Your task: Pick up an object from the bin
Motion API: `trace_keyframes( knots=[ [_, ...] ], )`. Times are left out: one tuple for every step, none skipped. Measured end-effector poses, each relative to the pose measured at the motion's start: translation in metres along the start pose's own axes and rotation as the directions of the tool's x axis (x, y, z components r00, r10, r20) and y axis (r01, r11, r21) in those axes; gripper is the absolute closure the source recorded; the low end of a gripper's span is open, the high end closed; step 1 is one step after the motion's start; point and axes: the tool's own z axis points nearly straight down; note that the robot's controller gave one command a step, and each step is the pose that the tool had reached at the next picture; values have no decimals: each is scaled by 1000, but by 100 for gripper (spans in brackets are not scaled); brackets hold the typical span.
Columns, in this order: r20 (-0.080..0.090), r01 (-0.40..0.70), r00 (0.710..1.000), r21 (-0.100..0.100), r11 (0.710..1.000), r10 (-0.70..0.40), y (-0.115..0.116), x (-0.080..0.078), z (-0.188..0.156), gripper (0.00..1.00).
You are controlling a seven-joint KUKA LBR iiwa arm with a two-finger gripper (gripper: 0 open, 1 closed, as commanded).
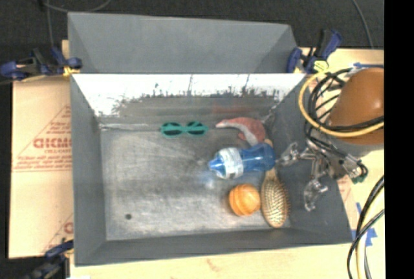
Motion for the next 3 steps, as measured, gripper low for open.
trace_keyframes(
  knots=[
    [-3, 80, 997, -3, 997, -80, 18, 1, -20, 0],
    [4, 388, 921, 4, 921, -388, 21, -25, 57, 100],
    [4, 389, 921, 4, 921, -389, 21, -25, 57, 100]
  ],
)
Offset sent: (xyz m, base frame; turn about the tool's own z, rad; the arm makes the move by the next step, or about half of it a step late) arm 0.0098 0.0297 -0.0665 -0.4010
